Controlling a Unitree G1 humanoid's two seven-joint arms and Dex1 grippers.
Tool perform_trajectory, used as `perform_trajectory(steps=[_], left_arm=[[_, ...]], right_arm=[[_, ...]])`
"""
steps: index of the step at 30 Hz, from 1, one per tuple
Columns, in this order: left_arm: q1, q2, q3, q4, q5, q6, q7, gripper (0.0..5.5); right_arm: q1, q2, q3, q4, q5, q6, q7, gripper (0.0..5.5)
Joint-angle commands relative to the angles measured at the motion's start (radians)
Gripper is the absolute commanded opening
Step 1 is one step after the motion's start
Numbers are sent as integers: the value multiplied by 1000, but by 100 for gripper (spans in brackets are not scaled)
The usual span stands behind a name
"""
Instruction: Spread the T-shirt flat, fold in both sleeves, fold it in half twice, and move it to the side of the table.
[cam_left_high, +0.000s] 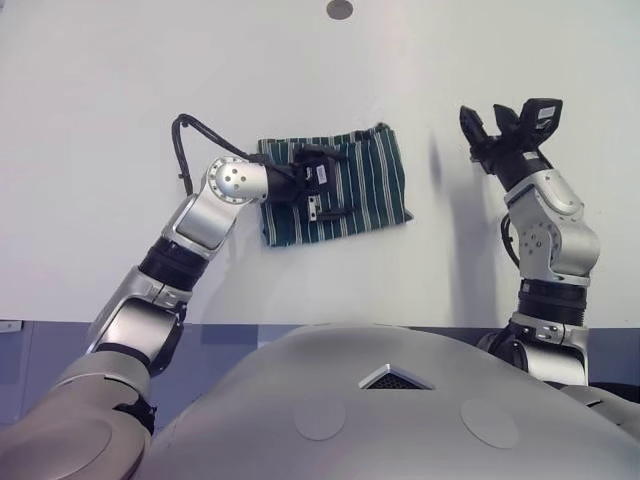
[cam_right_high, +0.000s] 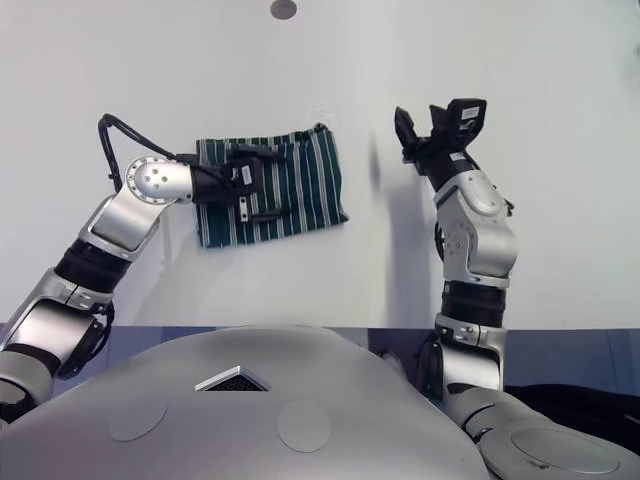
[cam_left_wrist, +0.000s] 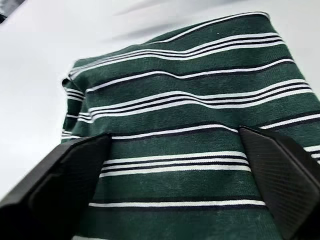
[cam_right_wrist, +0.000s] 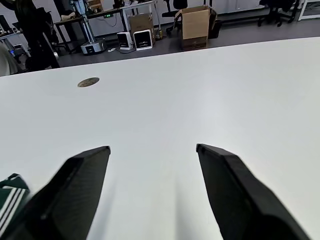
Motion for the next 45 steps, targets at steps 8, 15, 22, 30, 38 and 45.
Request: perform_trajectory(steps=[8,15,22,30,38,45], left_arm=[[-474,-115,472,1111,-98,36,892,537],[-529,-154,566,1007,-91,-295,1014,537],[-285,-187,434,-22,-158,-316,781,537],[-121,-396,455,149,-179,-202,848,537],[-203,-415,496,250,-97,-259,882,537],[-252,-425,468,295,-20,-303,869,537]], right_arm=[[-178,83,16,130,-39,-132,-80,323],[-183,205,46,215,-109,-492,-103,323],[-137,187,60,243,-279,-732,-191,323],[-227,240,147,356,-362,-824,-227,323],[-312,218,162,442,-386,-841,-238,323],[-365,217,153,516,-385,-846,-238,323]])
